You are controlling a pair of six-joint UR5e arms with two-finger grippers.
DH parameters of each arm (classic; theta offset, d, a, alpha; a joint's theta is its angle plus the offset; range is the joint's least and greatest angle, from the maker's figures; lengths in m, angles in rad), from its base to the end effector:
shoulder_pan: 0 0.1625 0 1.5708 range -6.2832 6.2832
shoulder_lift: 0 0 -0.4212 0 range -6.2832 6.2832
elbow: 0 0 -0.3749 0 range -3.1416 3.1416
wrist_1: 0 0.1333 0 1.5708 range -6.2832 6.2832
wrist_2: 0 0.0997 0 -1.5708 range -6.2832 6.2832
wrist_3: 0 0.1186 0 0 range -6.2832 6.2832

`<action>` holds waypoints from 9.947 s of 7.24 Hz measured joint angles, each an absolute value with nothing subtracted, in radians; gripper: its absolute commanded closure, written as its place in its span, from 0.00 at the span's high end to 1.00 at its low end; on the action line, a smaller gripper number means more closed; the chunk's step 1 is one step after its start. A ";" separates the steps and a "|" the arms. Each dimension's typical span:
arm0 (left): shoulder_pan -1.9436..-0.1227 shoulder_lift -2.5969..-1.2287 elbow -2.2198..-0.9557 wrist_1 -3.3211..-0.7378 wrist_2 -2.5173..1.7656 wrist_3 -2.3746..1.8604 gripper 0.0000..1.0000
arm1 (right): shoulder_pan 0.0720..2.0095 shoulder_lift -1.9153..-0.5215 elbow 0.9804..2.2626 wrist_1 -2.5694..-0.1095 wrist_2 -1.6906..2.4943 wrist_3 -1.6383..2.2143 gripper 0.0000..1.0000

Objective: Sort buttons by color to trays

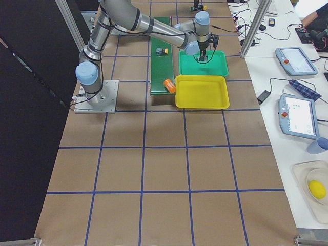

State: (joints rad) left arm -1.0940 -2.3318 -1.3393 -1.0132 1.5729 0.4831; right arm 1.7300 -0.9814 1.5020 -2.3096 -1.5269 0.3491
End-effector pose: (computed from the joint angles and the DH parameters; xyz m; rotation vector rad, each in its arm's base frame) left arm 0.2109 -0.6981 0.1624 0.0098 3.1265 -0.0374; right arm 0.2449 -0.6518 0.2321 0.2800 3.0164 -0.3044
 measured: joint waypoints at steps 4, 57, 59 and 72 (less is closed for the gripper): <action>-1.102 -2.244 -1.396 -1.086 1.575 0.475 0.00 | 1.733 -1.274 1.562 -1.852 -1.538 0.362 1.00; -1.617 -1.545 -1.791 -1.437 1.520 -0.081 1.00 | 1.564 -1.641 1.864 -1.710 -1.524 0.233 1.00; -1.612 -1.517 -1.698 -1.489 1.535 -0.076 1.00 | 1.585 -1.636 1.864 -1.736 -1.521 0.247 1.00; -1.549 -1.576 -1.643 -1.516 1.568 0.042 1.00 | 1.774 -1.491 1.925 -2.035 -1.479 0.412 1.00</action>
